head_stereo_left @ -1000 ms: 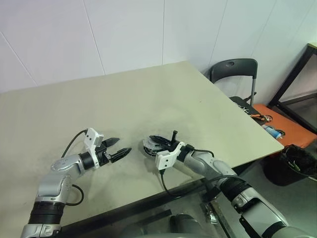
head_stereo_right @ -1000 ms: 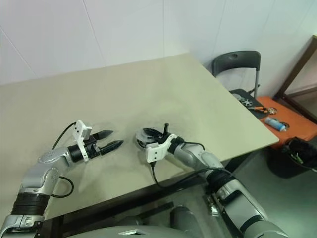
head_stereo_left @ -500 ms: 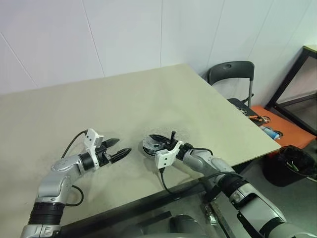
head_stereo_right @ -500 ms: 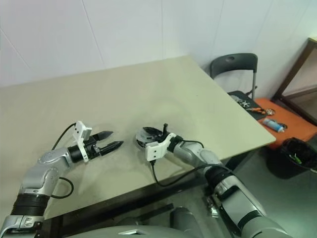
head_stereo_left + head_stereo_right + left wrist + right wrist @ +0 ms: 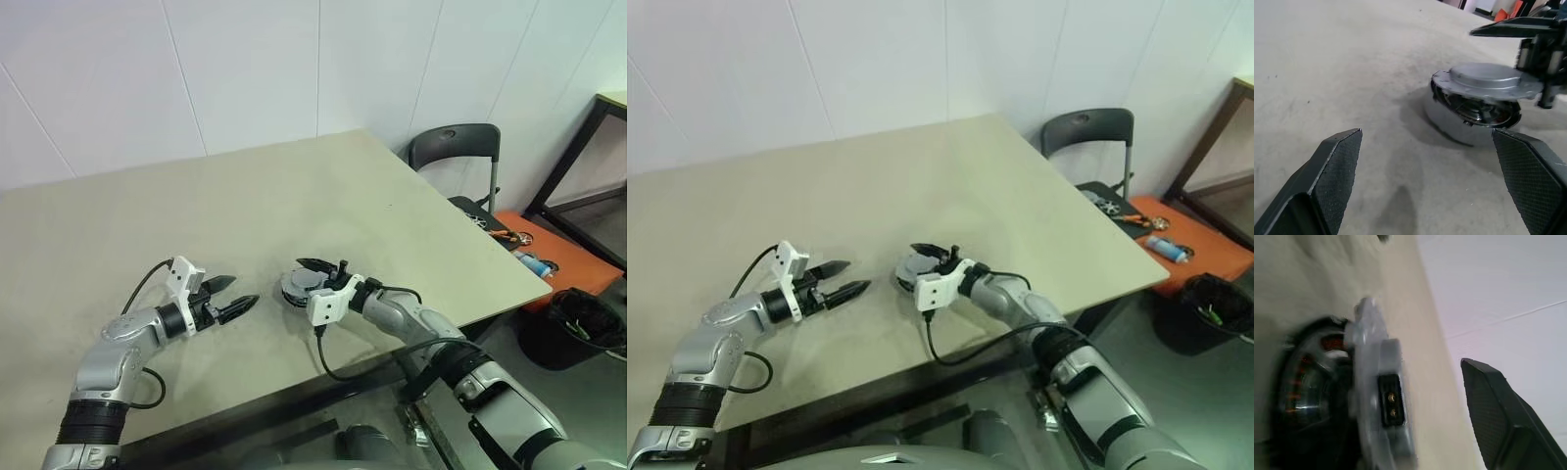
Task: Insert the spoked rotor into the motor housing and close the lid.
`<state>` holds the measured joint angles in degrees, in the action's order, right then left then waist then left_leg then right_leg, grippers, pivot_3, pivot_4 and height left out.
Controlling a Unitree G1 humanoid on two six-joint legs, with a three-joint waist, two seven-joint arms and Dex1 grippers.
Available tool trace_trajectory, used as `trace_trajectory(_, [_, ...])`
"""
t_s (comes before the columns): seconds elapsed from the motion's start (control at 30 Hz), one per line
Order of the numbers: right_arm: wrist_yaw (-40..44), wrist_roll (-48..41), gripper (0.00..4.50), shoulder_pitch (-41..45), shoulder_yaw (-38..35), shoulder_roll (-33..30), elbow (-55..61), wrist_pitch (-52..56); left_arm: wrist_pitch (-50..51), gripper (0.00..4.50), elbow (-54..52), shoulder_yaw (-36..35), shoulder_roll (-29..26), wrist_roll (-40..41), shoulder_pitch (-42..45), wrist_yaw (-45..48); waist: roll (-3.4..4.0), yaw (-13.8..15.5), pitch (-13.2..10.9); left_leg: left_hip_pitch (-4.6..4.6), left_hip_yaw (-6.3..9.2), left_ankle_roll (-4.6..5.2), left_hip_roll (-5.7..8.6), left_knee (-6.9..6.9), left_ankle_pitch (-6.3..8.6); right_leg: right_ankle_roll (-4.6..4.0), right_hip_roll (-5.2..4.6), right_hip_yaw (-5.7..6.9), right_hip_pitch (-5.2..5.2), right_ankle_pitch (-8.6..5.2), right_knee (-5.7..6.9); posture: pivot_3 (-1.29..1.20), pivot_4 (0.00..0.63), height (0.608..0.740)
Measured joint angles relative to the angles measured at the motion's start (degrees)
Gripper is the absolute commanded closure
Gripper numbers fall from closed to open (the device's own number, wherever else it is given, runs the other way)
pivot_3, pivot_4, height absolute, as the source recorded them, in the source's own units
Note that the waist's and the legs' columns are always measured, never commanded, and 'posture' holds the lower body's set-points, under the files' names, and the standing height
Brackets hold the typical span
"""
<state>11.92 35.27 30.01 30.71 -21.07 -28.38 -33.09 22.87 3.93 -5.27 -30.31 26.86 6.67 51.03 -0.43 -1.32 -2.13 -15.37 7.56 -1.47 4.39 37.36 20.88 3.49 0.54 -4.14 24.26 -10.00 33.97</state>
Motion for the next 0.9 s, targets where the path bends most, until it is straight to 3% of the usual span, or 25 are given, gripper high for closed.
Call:
trace_trajectory(0.1, [1.33, 0.14, 2.09, -0.37, 0.28, -2.15, 1.12, -2.60, -0.16, 0.00, 0.05, 0.00, 0.18, -0.13, -0.06, 0.06, 0.00, 0.03, -0.01, -0.01, -0.01, 0.00, 0.01, -0.01, 0.00, 0.05, -0.03, 0.00, 0.17, 0.04, -0.03, 0.00, 0.000, 0.740])
trace_trajectory(0.57, [-6.64, 3.96, 2.09, -0.60, -2.40, -4.70, 2.02, -4.27, -0.83, 0.00, -0.29, -0.02, 0.75, -0.13, -1.40, -0.40, 0.00, 0.19, -0.02, -0.13, -0.03, 0.00, 0.01, -0.03, 0.00, 0.04, -0.03, -0.01, 0.23, 0.03, -0.03, 0.00, 0.000, 0.740])
trace_trajectory(0.9, [-3.45, 3.28, 2.09, -9.39, -2.36, -11.32, 10.51, -10.68, -0.77, 0.00, -1.22, -0.02, 1.19, -0.12, -1.29, -1.05, -0.02, 0.19, -0.03, -0.24, -0.06, 0.02, 0.00, -0.11, 0.01, 0.02, -0.02, -0.03, 0.20, -0.02, -0.16, 0.00, 0.000, 0.740])
